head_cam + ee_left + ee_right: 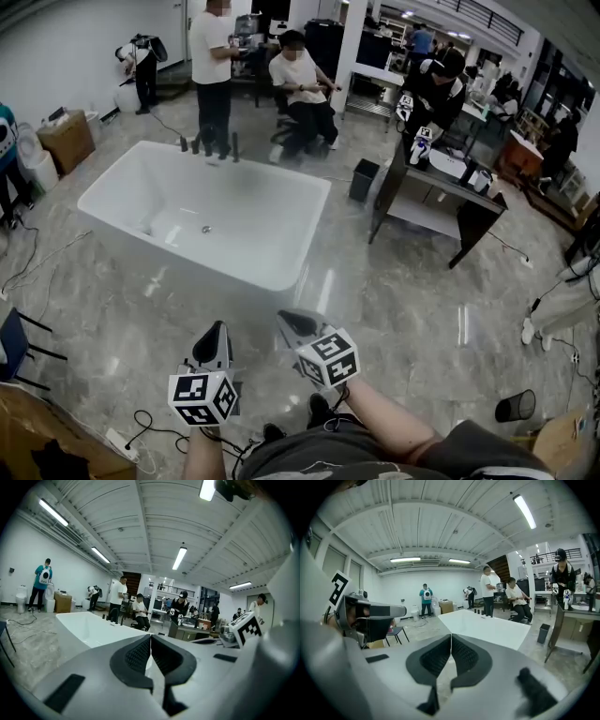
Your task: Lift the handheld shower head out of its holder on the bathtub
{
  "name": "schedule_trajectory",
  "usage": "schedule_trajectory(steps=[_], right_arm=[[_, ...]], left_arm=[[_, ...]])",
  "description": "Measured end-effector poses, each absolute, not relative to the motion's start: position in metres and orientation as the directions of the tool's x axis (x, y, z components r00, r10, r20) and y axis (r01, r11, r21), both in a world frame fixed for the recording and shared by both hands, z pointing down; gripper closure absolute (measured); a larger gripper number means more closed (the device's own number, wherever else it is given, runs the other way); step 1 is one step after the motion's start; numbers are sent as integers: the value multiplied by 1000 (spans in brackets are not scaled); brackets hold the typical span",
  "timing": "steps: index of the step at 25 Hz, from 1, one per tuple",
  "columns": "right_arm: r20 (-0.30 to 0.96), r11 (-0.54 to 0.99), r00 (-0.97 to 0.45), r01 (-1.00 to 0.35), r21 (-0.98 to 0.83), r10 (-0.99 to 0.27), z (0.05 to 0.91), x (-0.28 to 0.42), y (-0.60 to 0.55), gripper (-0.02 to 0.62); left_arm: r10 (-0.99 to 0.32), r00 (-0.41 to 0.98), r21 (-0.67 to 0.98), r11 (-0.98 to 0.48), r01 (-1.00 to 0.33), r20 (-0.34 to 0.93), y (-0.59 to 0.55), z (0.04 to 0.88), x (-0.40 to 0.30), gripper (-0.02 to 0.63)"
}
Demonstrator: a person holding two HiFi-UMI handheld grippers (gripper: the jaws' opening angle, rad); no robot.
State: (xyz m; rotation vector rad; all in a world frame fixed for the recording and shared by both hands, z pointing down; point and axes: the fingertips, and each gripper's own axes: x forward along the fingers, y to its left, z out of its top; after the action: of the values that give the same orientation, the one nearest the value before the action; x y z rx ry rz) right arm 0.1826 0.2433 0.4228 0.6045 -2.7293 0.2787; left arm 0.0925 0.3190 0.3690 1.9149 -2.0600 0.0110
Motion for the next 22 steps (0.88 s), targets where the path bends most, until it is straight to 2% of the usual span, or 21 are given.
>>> schedule_trajectory(steps=[13, 22], right_arm=[[316, 847, -841, -505, -169, -439, 429, 188, 247, 566], [295, 805, -816, -560, -195, -497, 436, 192, 200, 566]], left_arm=[[-961, 1, 218, 62, -974, 275, 333, 390, 72, 589], [-954, -6, 221, 76, -972, 299, 308, 403, 58, 589]])
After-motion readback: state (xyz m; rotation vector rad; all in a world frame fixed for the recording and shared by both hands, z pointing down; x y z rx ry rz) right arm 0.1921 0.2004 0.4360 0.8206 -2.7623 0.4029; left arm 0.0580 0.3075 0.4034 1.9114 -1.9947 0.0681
